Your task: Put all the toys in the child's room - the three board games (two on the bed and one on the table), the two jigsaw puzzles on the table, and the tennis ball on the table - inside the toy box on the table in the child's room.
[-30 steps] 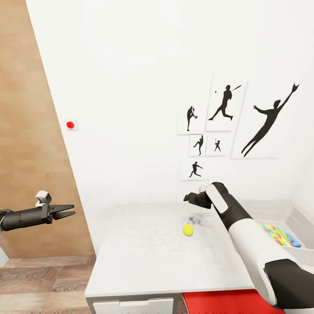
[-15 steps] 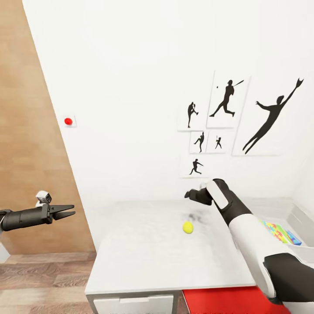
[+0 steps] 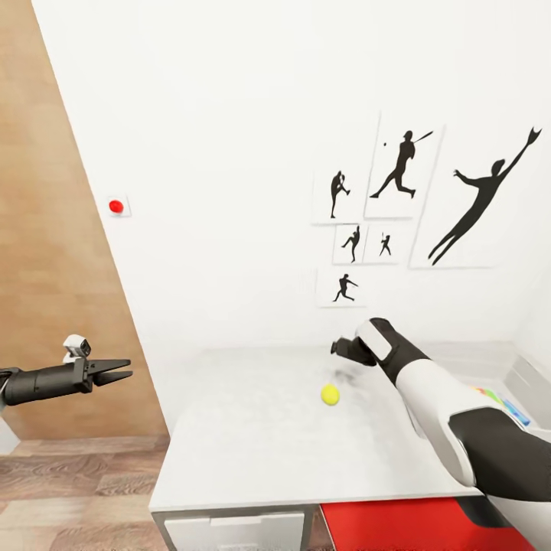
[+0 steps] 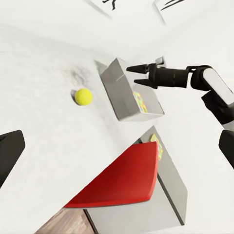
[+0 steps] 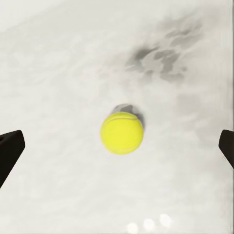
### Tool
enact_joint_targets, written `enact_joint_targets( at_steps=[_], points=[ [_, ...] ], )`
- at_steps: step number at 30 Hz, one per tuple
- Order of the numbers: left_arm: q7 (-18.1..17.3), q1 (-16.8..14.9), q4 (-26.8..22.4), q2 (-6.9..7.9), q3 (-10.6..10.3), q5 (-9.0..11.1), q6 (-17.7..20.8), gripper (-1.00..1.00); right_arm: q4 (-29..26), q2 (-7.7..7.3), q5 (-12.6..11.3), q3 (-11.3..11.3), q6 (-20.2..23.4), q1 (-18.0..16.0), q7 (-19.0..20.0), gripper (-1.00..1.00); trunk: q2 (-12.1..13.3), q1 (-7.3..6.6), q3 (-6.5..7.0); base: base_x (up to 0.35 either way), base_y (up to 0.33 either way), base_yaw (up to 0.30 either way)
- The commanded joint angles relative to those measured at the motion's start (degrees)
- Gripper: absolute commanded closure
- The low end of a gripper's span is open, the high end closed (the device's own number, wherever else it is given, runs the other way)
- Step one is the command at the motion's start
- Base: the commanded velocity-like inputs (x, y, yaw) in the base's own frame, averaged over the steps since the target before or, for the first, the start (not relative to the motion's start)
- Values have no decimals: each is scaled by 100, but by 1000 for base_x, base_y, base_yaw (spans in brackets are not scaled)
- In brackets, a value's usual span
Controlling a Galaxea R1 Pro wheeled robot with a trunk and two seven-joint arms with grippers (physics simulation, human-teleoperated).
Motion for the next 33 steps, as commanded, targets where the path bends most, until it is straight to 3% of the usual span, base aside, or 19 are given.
enact_joint_targets(
  at_steps=[1, 9, 33],
  points=[
    [-22, -5, -1, 2, -2, -1, 61, -100, -2, -3, -60, 67, 7, -6, -45, -100, -15, 4, -24, 0, 0, 0],
    [-22, -5, -1, 1, -2, -3, 61, -100, 23, 7, -60, 161, -26, -9, -45, -100, -15, 4, -100, 0, 0, 0],
    [-22, -5, -1, 1, -2, -2, 61, -100, -16, 8, -60, 160, -142, -9, -45, -100, -15, 4, -328, 0, 0, 0]
  ],
)
